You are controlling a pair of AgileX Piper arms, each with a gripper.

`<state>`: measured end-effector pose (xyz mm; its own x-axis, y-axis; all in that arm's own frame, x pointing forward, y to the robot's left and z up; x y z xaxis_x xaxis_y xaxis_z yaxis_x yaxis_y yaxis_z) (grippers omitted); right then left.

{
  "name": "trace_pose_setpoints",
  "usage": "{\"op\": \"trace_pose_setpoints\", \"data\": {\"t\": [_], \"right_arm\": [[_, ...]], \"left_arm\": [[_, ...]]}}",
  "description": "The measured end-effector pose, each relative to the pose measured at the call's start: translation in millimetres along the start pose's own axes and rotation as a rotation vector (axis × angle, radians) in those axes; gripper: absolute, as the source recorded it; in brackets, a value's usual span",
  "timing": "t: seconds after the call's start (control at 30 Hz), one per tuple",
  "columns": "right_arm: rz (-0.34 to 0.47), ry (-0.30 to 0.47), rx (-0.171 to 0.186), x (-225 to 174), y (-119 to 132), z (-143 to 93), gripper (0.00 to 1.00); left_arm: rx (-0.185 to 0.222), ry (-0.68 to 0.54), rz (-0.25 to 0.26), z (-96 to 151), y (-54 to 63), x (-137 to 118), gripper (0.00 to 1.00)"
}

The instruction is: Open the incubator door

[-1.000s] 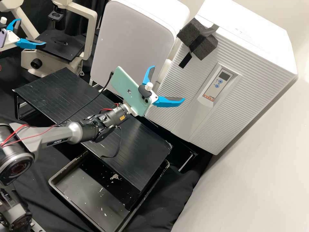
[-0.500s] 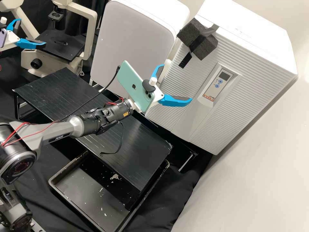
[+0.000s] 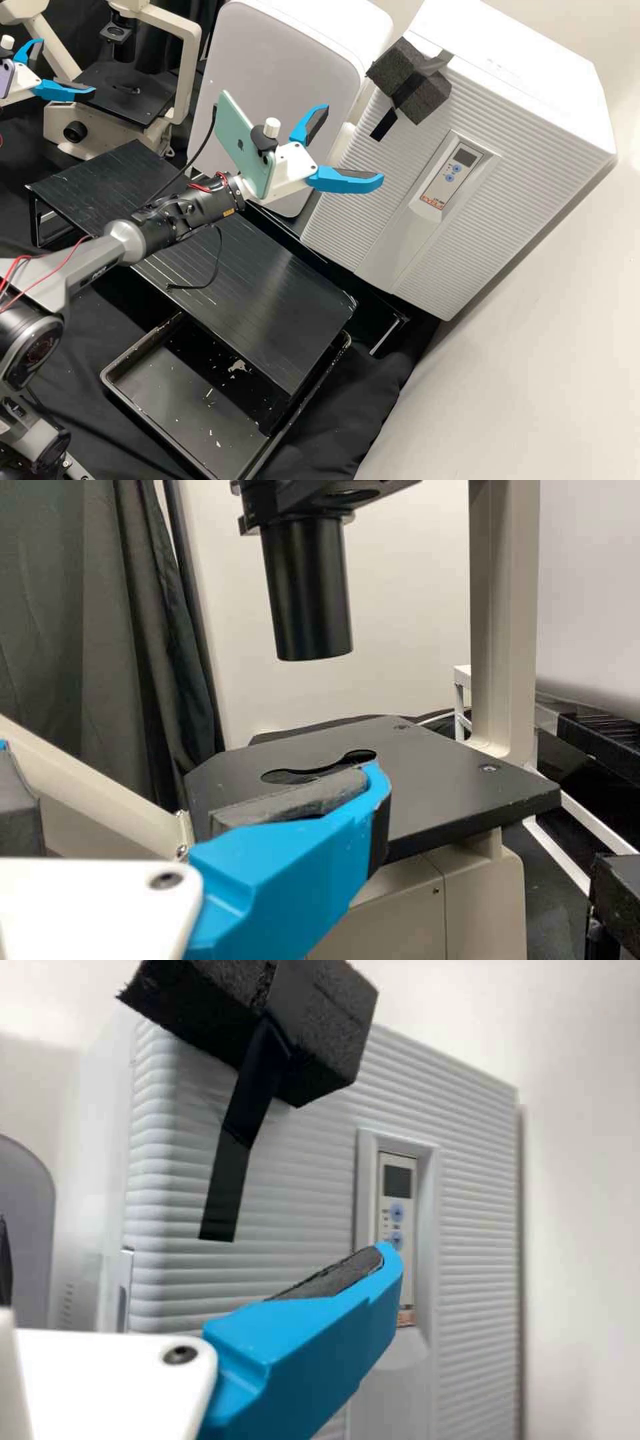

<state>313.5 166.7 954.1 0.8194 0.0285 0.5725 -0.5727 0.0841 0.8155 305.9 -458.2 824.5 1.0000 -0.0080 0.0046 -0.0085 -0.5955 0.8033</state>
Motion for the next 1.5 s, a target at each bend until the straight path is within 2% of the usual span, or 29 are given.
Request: {"op": "trace_pose_setpoints", "data": {"t": [0.13,0.3,0.5,0.8,1.2,1.23,1.5], "right_arm": [[0.028,-0.03,-0.041,-3.4,-5.4,-7.4,1.0],[0.002,-0.041,-0.078,-2.5,-20.7,-5.6,1.0],[-0.023,-0.067,-0.103,2.8,-36.9,0.4,1.0],[0.01,-0.111,-0.131,17.5,-35.3,16.4,1.0],[0.011,-0.117,-0.133,22.9,-37.1,18.1,1.0],[0.009,-0.119,-0.131,22.9,-37.2,18.3,0.0],[-0.012,-0.131,-0.117,22.7,-39.2,19.5,0.0]], "left_arm": [[0.0,0.0,0.0,0.0,0.0,0.0,1.0],[0.0,0.0,0.0,0.0,0.0,0.0,1.0],[0.0,0.0,0.0,0.0,0.0,0.0,1.0],[0.0,0.0,0.0,0.0,0.0,0.0,1.0],[0.0,0.0,0.0,0.0,0.0,0.0,1.0],[0.0,0.0,0.0,0.0,0.0,0.0,1.0],[0.0,0.0,0.0,0.0,0.0,0.0,1.0]]}}
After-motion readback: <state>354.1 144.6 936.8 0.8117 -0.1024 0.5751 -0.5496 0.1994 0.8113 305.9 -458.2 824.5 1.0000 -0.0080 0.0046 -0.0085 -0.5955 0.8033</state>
